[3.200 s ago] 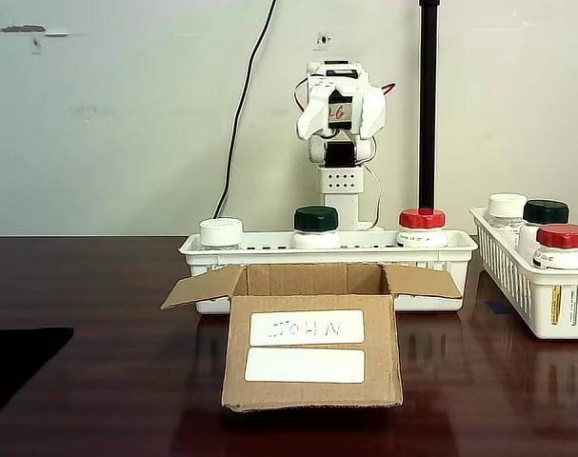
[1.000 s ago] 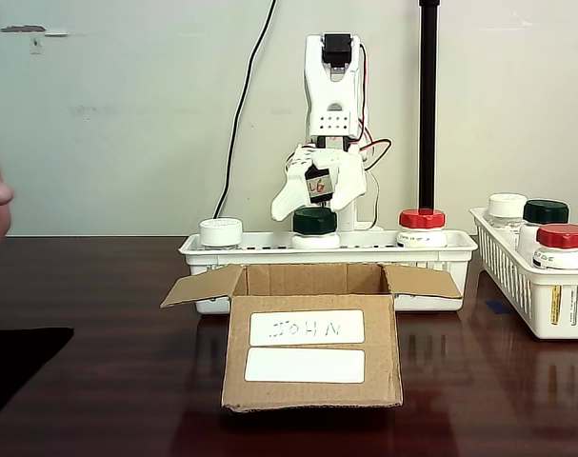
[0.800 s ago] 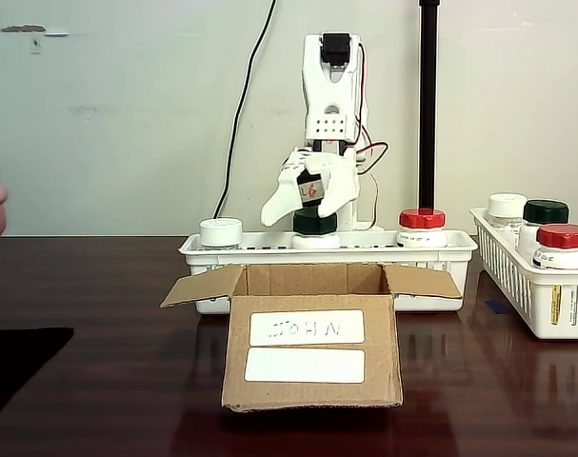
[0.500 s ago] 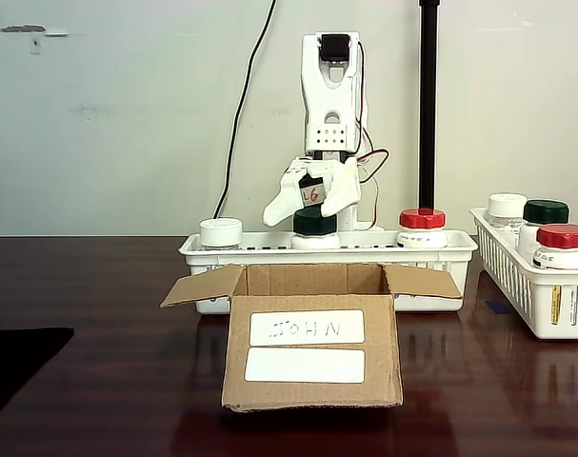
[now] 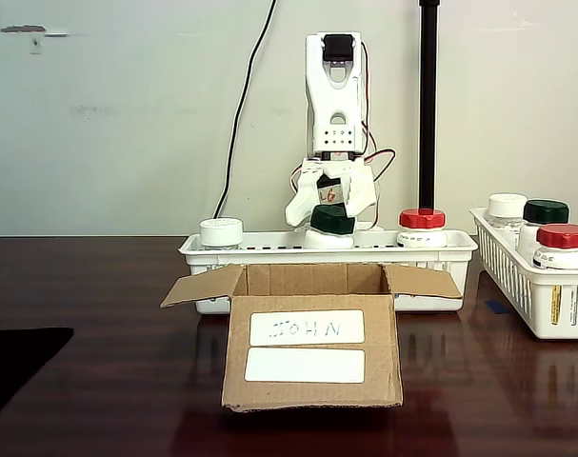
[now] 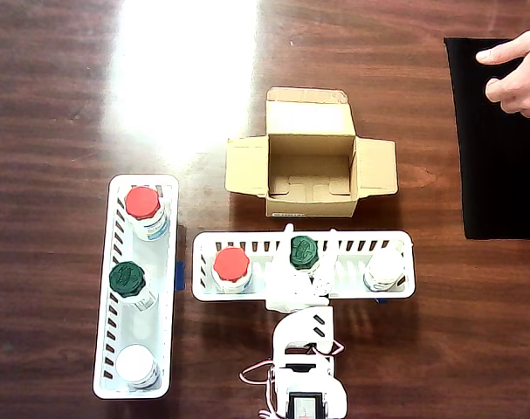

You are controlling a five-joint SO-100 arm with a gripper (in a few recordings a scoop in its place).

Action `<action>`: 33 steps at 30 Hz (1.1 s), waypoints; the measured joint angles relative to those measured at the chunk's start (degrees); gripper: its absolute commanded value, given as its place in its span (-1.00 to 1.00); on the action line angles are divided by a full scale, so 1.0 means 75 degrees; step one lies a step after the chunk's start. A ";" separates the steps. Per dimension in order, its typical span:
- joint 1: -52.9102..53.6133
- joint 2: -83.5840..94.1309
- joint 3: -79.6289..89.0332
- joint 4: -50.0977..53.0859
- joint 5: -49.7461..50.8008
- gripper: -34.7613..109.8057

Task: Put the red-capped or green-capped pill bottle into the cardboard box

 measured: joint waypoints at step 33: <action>0.0059 0.0387 0.0469 0.0844 0.0152 0.07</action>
